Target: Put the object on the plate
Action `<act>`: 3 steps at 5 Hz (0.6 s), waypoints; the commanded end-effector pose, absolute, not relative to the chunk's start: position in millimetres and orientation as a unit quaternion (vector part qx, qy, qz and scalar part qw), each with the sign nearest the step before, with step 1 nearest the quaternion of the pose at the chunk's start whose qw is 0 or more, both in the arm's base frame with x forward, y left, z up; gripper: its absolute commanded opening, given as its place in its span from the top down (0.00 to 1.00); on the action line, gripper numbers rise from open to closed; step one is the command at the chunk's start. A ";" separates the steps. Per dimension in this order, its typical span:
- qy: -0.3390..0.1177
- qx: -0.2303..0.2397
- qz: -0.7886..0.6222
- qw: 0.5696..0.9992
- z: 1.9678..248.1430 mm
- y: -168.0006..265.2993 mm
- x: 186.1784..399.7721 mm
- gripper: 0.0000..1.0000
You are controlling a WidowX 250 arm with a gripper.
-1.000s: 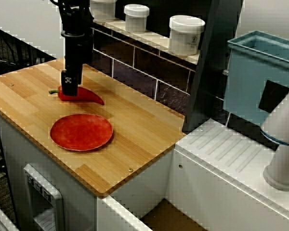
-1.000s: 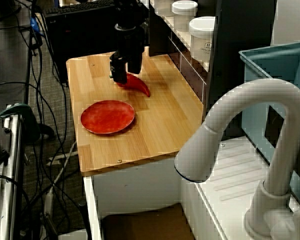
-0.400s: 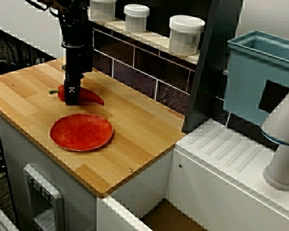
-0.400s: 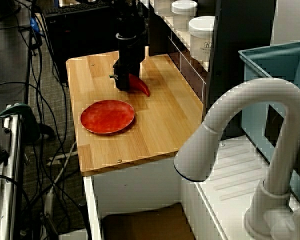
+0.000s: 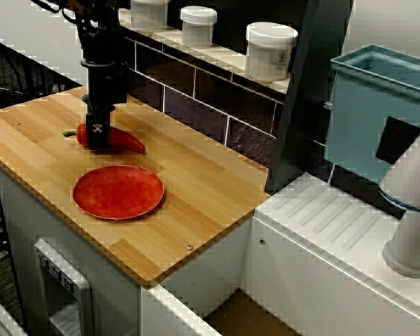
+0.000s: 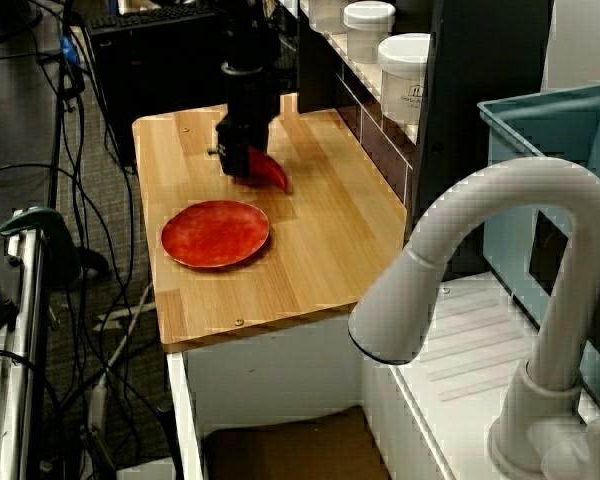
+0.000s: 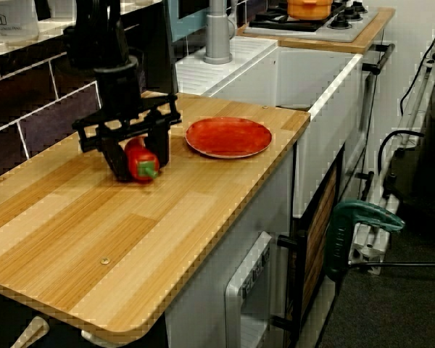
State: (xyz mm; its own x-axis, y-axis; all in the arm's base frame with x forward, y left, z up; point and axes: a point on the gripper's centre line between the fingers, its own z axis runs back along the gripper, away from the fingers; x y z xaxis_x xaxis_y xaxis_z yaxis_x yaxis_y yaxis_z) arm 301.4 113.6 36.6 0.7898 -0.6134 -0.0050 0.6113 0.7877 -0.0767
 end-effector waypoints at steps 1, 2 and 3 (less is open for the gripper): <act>-0.020 -0.035 -0.329 0.943 83.7 113.5 299.6 1.00; -0.023 -0.050 -0.337 0.940 95.5 99.3 293.3 1.00; -0.028 -0.041 -0.344 0.938 110.4 76.4 283.8 1.00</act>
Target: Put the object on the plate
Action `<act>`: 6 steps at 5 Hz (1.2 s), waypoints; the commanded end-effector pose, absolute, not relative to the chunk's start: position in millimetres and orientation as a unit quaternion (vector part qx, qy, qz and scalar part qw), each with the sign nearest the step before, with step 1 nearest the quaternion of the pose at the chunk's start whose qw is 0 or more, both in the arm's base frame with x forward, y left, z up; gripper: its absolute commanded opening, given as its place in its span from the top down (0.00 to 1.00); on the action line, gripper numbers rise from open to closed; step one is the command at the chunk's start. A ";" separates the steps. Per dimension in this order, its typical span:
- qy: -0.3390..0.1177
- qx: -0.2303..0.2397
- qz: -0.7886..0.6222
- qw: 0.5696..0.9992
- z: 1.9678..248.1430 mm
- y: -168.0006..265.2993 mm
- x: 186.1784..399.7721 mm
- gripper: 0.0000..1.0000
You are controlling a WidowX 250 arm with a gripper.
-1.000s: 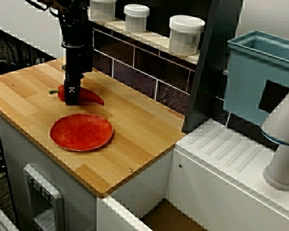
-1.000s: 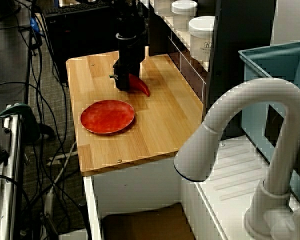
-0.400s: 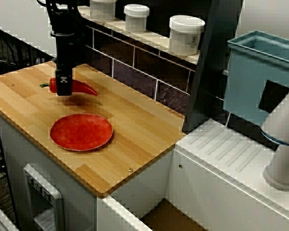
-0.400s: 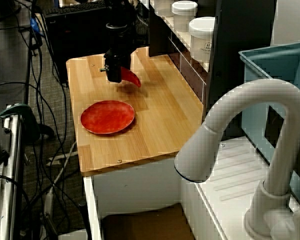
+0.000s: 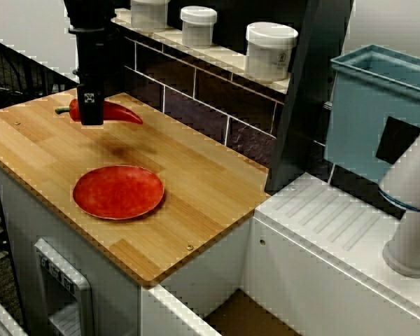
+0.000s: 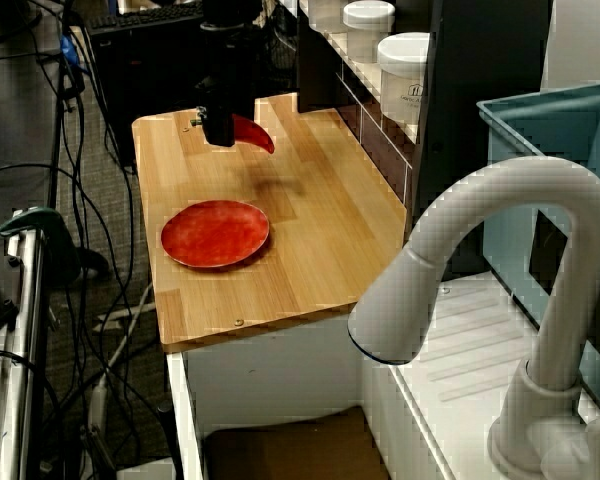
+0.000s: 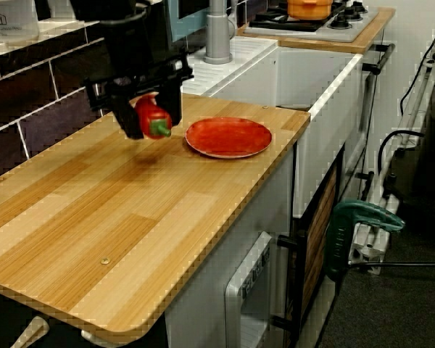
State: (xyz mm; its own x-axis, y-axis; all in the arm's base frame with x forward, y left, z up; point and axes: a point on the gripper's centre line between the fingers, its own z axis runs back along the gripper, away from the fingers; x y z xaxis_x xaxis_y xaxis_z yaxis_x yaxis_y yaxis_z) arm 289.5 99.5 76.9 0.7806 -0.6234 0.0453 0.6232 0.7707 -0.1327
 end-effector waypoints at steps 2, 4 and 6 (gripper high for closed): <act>-0.020 -0.025 -0.378 0.925 126.4 24.6 252.3 1.00; 0.004 0.005 -0.390 0.921 74.2 1.6 230.6 1.00; 0.015 0.011 -0.380 0.925 51.8 5.1 232.3 1.00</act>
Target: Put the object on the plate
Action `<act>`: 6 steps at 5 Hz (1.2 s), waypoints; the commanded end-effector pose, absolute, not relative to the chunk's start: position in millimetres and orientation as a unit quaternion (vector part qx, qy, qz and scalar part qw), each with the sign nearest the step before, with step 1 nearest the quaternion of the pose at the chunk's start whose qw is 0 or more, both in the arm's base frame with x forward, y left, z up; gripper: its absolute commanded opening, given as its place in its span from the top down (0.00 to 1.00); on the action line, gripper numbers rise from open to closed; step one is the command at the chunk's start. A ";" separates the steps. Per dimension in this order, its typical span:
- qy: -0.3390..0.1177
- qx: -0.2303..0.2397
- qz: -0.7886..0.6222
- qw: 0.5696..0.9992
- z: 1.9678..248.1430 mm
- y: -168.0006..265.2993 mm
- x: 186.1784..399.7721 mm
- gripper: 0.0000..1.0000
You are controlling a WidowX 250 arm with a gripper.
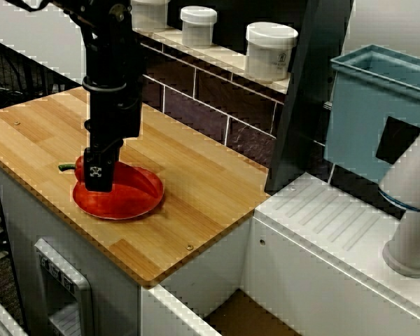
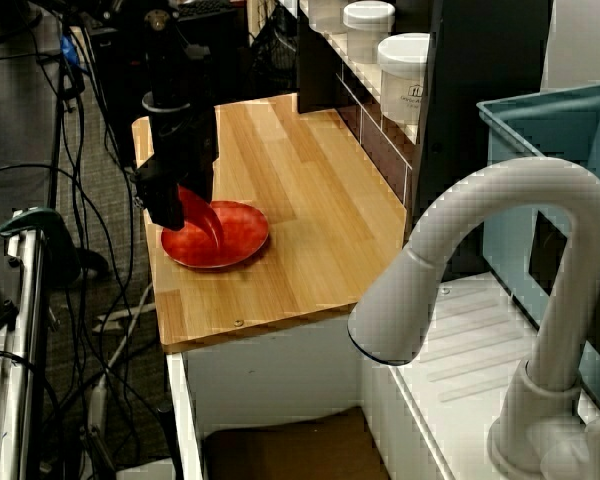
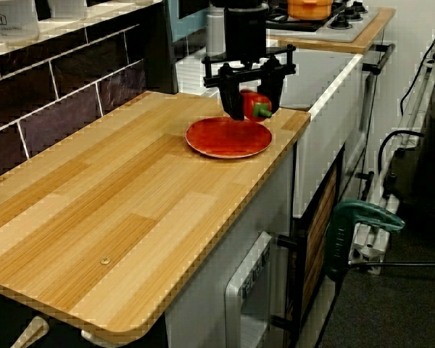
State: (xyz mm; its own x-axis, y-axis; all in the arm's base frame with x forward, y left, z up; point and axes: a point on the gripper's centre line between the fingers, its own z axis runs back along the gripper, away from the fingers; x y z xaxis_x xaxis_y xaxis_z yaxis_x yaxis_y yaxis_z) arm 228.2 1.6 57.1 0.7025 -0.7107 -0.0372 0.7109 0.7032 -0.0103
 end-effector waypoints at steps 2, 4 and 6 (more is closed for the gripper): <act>0.028 0.010 -0.372 0.928 39.6 15.5 243.0 1.00; 0.042 0.003 -0.364 0.930 42.8 21.6 246.4 0.00; 0.033 -0.009 -0.364 0.931 59.5 24.5 244.8 0.00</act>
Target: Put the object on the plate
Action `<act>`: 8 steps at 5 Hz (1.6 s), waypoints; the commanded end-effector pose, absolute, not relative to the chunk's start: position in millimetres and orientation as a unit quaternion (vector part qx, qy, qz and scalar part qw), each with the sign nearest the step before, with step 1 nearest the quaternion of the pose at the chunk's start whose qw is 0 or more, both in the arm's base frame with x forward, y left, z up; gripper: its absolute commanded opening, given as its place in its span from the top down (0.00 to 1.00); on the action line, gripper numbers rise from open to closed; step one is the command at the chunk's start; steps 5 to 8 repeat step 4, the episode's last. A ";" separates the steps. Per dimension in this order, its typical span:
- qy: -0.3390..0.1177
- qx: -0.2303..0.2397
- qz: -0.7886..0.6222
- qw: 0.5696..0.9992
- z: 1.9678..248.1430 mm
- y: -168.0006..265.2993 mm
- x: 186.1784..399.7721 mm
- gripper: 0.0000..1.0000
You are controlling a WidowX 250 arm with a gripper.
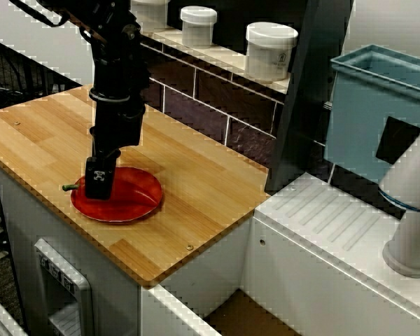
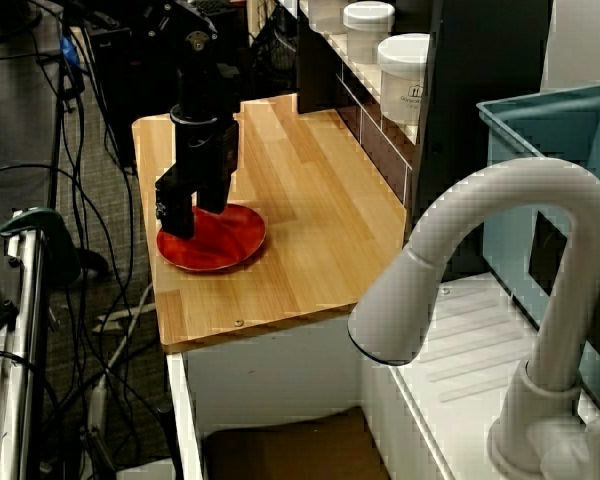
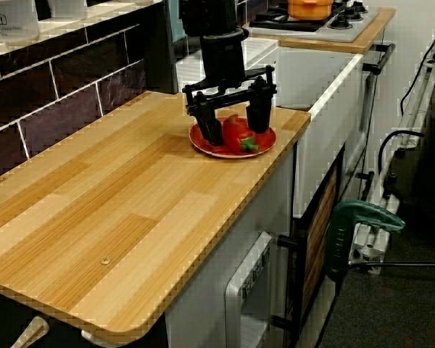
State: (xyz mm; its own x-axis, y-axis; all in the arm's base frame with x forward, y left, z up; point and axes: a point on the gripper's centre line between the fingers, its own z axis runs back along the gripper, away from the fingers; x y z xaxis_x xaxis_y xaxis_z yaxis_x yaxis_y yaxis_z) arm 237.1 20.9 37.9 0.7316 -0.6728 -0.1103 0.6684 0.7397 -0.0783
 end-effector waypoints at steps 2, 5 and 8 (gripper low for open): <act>0.045 -0.020 -0.365 0.930 66.8 25.3 243.1 0.00; 0.045 -0.020 -0.365 0.930 66.8 25.3 243.1 0.00; 0.045 -0.020 -0.365 0.930 66.8 25.3 243.1 0.00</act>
